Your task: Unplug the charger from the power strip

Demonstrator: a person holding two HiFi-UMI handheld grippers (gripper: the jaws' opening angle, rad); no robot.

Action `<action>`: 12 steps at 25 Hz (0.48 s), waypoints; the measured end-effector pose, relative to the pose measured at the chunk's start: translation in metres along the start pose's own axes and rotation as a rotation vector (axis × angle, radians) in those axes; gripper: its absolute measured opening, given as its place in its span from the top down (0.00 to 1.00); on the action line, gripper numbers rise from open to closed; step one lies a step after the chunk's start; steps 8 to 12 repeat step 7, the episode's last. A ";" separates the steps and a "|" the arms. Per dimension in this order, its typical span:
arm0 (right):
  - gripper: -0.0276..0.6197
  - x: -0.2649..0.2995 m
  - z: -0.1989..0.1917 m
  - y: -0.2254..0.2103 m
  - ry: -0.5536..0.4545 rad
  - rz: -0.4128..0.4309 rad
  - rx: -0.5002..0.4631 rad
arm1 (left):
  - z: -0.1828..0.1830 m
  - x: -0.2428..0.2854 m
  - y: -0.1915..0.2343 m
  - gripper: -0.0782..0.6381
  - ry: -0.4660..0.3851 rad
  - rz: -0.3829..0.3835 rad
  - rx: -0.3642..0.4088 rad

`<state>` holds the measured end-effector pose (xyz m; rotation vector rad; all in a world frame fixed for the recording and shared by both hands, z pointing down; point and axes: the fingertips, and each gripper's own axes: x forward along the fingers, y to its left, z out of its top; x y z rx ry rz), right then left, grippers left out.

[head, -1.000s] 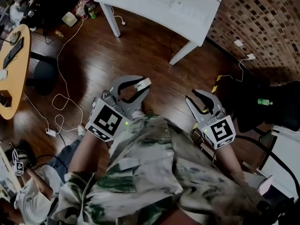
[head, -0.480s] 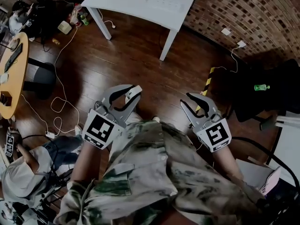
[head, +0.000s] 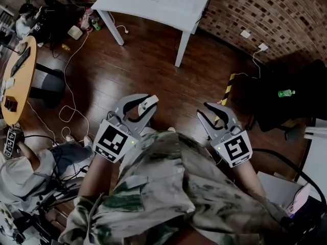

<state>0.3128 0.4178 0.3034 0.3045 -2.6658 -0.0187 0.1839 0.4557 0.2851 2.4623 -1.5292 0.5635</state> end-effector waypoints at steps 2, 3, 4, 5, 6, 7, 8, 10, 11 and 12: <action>0.78 -0.005 0.000 0.000 -0.008 -0.006 -0.005 | 0.001 0.000 -0.005 0.74 -0.002 0.000 0.008; 0.78 -0.008 -0.001 0.001 -0.010 -0.007 -0.006 | 0.001 -0.001 -0.008 0.74 -0.003 0.000 0.010; 0.78 -0.011 -0.002 0.003 -0.010 -0.009 -0.006 | 0.001 -0.002 -0.011 0.74 -0.002 0.000 0.012; 0.78 -0.013 -0.003 0.003 -0.010 -0.010 -0.006 | 0.000 -0.002 -0.014 0.74 -0.002 0.000 0.014; 0.78 -0.015 -0.003 0.004 -0.011 -0.012 -0.006 | 0.000 -0.003 -0.016 0.74 -0.002 0.000 0.016; 0.78 -0.017 -0.004 0.005 -0.012 -0.013 -0.007 | 0.001 -0.003 -0.018 0.74 -0.003 0.001 0.019; 0.78 -0.017 -0.004 0.005 -0.012 -0.013 -0.007 | 0.001 -0.003 -0.018 0.74 -0.003 0.001 0.019; 0.78 -0.017 -0.004 0.005 -0.012 -0.013 -0.007 | 0.001 -0.003 -0.018 0.74 -0.003 0.001 0.019; 0.78 -0.017 -0.004 0.005 -0.012 -0.013 -0.007 | 0.001 -0.003 -0.018 0.74 -0.003 0.001 0.019; 0.78 -0.017 -0.004 0.005 -0.012 -0.013 -0.007 | 0.001 -0.003 -0.018 0.74 -0.003 0.001 0.019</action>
